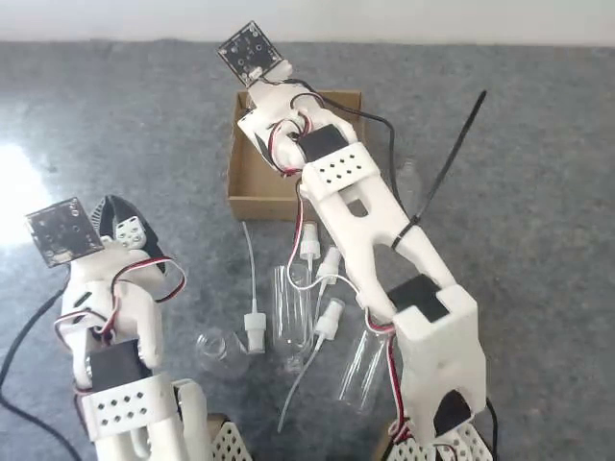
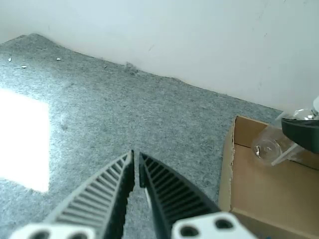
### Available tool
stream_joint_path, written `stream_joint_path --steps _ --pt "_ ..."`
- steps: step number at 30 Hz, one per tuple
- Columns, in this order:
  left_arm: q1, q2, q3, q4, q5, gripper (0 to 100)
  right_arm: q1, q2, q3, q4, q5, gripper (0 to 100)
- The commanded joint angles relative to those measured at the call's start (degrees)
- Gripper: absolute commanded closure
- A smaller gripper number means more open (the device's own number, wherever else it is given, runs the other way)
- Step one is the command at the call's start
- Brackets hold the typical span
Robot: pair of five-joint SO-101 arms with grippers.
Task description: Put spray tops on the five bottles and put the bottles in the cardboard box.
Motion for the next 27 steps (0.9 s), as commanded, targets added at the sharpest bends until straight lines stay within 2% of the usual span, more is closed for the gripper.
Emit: stream_joint_path --steps 1,11,27 --pt "-0.3 0.3 -0.9 -1.6 0.4 98 0.0 1.4 -7.1 -1.3 -0.1 87.2" --pt "-0.3 0.3 -0.9 -1.6 0.4 98 0.0 9.1 -12.8 -1.4 -0.2 87.2" --pt "-1.8 0.3 -0.9 -1.4 0.4 98 -1.0 13.3 -13.0 -1.5 -0.1 87.1"
